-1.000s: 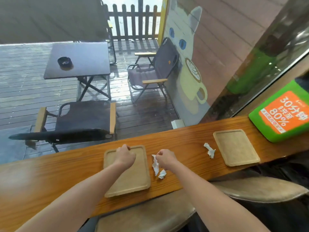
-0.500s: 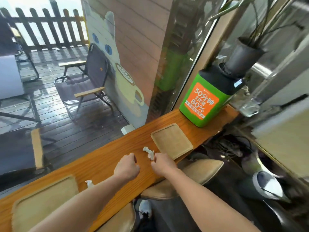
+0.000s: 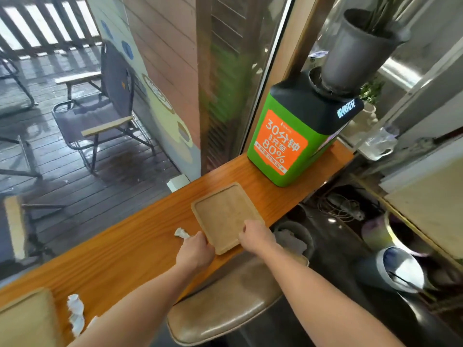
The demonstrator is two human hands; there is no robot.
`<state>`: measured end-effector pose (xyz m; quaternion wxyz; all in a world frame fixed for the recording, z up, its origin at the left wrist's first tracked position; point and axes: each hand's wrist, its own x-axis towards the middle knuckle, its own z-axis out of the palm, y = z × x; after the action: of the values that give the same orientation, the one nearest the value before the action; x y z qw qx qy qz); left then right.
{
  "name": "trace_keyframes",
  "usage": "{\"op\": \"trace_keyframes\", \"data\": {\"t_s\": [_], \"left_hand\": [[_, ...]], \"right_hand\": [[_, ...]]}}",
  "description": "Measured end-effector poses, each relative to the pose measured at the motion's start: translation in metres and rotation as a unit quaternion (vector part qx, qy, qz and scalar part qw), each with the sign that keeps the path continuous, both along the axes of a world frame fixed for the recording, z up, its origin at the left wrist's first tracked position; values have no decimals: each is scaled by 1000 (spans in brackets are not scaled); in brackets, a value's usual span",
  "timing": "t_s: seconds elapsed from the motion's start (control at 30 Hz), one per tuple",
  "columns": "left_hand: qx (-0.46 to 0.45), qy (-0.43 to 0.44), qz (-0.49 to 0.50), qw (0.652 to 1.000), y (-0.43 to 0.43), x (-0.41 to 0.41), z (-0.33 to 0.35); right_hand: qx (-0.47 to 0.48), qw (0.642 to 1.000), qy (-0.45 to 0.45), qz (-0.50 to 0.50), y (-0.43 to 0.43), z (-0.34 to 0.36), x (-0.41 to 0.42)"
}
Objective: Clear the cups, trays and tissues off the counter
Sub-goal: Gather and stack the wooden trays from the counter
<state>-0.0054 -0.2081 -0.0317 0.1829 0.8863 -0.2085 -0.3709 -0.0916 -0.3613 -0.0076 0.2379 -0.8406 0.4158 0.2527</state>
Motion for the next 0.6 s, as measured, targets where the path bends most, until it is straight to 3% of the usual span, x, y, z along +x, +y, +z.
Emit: {"op": "trace_keyframes", "data": {"t_s": [0.27, 0.6], "left_hand": [[40, 62, 88, 993, -28, 2, -34], [69, 59, 169, 981, -50, -5, -61]], "right_hand": [[5, 999, 31, -13, -48, -36, 6], [-11, 994, 20, -108, -65, -79, 19]]}}
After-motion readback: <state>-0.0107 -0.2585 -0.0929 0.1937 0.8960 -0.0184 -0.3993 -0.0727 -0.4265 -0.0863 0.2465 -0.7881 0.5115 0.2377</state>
